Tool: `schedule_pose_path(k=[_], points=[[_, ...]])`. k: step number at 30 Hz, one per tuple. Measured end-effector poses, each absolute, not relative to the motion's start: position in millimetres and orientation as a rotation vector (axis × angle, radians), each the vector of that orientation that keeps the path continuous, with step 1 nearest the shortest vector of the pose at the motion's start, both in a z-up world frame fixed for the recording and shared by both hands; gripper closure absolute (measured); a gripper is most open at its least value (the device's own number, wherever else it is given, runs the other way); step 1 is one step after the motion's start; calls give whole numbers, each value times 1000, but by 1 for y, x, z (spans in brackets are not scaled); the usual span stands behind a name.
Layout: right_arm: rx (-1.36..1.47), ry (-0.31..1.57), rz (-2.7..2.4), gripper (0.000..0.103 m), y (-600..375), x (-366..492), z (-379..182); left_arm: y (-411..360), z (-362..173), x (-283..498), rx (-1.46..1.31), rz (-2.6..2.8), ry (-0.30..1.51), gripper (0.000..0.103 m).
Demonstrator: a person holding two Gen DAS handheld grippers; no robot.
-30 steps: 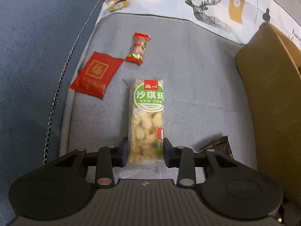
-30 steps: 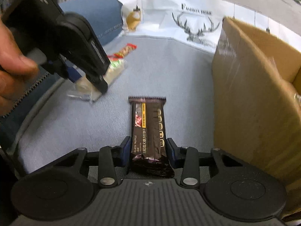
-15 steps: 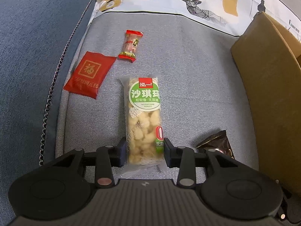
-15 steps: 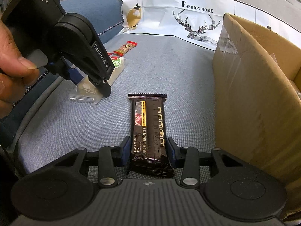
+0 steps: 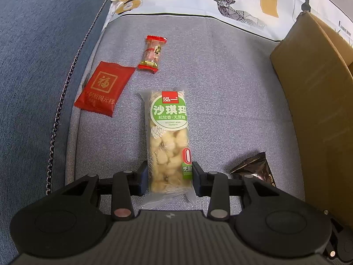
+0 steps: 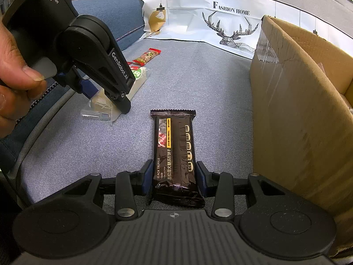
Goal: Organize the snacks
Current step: 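Lift both held snacks and carry them over the cardboard box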
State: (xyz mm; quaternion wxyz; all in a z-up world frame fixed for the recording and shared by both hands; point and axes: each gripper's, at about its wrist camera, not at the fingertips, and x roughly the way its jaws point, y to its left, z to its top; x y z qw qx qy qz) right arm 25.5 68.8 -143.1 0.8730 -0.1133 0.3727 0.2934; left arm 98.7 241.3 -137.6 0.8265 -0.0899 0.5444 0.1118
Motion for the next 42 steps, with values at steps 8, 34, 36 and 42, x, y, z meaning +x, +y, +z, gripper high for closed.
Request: schedule_pose_path(k=[8,34,36,42], points=[[-238,777,612,60,69,25,-143,242,-137,99,-187,236,1157,60],[-192,637,620,62,57,10,-118,240,-90,77,-268,237,912,63],[-190,614,619,62,55,7,-113,240,-84,73,-275,250,885,63],[-166,551,615,62,44,-3,-94,236,-69,58,-281,274,806,63]])
